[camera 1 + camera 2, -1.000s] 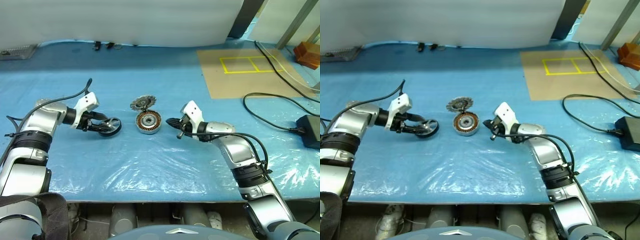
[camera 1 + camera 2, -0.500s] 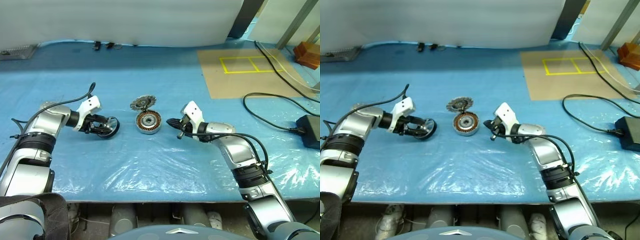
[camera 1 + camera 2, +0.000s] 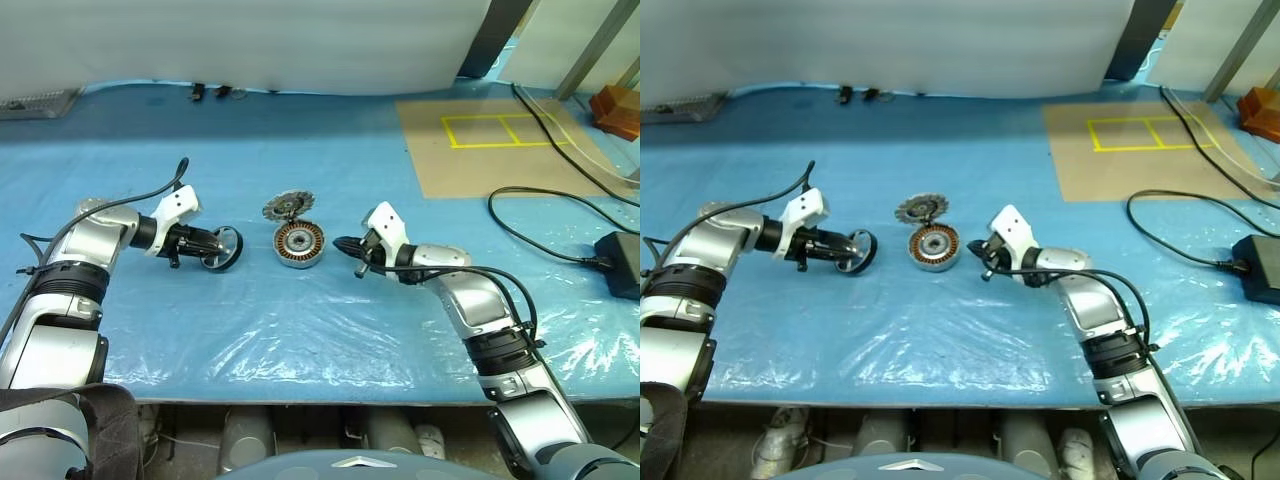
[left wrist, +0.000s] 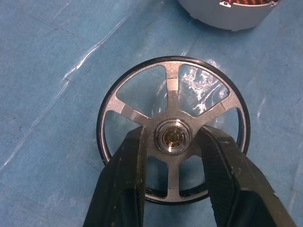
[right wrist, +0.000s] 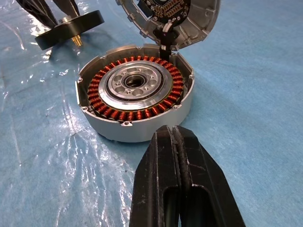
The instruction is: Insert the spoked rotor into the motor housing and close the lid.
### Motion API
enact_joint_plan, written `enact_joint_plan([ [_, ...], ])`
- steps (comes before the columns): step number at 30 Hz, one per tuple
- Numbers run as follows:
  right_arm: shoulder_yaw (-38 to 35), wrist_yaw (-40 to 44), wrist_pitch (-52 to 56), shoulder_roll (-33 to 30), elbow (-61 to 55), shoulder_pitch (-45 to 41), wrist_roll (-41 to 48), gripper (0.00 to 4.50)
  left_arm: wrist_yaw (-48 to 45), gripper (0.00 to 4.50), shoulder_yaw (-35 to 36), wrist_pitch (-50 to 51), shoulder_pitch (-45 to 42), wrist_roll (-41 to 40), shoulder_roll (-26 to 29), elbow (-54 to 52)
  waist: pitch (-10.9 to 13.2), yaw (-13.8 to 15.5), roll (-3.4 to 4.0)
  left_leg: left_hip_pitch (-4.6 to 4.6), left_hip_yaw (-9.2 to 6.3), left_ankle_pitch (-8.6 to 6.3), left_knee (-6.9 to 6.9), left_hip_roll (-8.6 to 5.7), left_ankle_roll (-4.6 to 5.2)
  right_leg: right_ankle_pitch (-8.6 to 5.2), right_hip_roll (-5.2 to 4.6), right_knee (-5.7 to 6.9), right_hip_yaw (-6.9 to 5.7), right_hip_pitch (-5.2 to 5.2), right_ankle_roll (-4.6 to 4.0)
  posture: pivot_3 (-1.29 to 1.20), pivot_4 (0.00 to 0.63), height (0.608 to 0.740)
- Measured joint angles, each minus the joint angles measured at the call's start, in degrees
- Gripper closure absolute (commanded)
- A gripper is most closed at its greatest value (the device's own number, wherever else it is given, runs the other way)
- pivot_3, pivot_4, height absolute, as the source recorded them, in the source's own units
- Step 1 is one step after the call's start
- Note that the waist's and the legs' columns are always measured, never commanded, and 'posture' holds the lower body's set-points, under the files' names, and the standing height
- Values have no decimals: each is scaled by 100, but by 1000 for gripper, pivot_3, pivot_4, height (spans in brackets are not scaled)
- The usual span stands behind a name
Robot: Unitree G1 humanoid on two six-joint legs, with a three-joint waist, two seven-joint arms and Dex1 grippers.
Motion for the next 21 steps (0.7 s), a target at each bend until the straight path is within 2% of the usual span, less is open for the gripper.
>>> enact_joint_plan([
  [5, -192, 3, 30, -128, -44, 176, 105, 4500, -248, 3187, 240, 460, 265, -552, -148, -472, 0, 27, 0, -3, 0, 0, -5, 1, 0, 0, 0, -11, -1, -2, 0, 0, 150, 740],
  [10, -323, 23, 168, -353, -238, 423, 208, 4500, -324, 3187, 501, 1658, 836, -1482, -291, -2147, 1, 62, -2, -6, 3, 0, -20, 2, 0, 0, 1, -19, -3, -5, -1, 0, 150, 740],
  [13, -470, 12, 205, -486, -265, 434, 260, 4500, -61, 3187, 581, 2239, 1077, -1896, -461, -3015, 1, 82, -1, -2, 4, 1, -19, 1, 0, 0, 1, -17, -3, -3, -1, 0, 150, 740],
  [17, -555, 14, 279, -562, -356, 538, 337, 4500, 486, 3187, 560, 2488, 1165, -2014, -833, -3415, 1, 85, -2, -5, 4, 1, -15, 0, 1, 0, 2, -17, -2, -3, -1, 0, 150, 740],
  [21, -579, 9, 311, -630, -383, 575, 345, 4500, 989, 3187, 557, 2321, 1065, -1955, -1107, -3387, 1, 80, -2, -6, 3, 2, -16, -7, 2, 1, 4, -19, -3, -3, 0, 0, 150, 740],
])
